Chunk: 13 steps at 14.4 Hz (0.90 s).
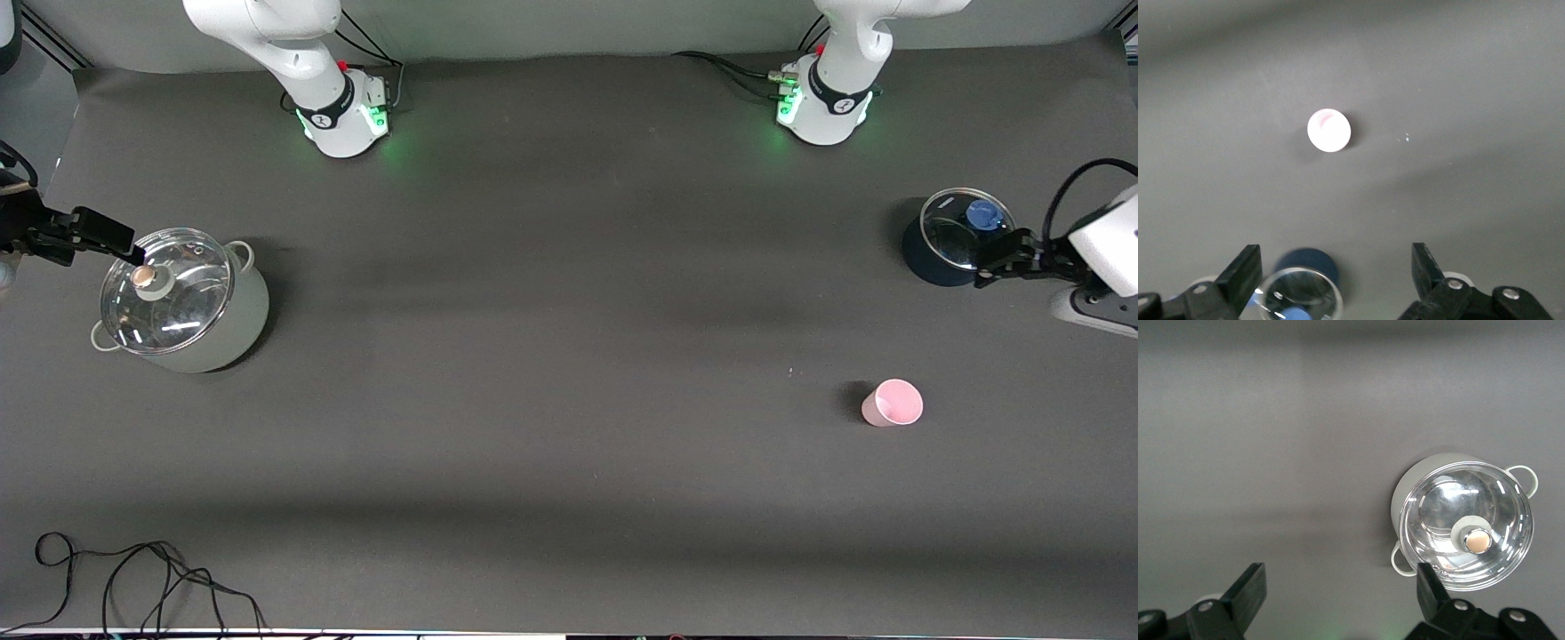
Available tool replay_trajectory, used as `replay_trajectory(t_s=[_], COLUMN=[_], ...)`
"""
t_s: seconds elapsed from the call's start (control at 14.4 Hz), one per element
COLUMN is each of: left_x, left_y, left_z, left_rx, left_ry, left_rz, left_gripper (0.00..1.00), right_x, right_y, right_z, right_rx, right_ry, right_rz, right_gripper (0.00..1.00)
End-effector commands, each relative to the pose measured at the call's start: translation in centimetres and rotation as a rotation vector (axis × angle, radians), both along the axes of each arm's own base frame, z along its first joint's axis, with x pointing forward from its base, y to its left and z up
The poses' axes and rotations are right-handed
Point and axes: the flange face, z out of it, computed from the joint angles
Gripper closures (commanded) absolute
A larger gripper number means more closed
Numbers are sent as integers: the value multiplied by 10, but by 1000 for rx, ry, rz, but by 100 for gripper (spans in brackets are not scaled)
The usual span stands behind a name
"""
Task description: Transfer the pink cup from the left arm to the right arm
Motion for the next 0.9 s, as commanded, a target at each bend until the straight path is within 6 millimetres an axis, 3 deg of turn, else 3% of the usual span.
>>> replay_trajectory(t_s=[0.0, 0.14, 0.28, 0.42, 0.83], left_x=[16, 23, 29, 32, 22], left_y=[30, 56, 98, 125, 221], left_z=[-6, -13, -35, -56, -119], left_rx=[-46, -97, -197, -282, -512], left_ry=[-28, -69, -98, -127, -268], left_rz=[-168, -259, -339, -415, -550], left_gripper=[0, 0, 0, 0, 0], right_x=[3, 3, 3, 3, 3], right_y=[-1, -2, -2, -1, -2], right_z=[5, 5, 5, 5, 5], right_rx=[18, 18, 18, 18, 18], right_ry=[2, 2, 2, 2, 2], right_rz=[-11, -11, -10, -11, -10], right_gripper=[0, 0, 0, 0, 0])
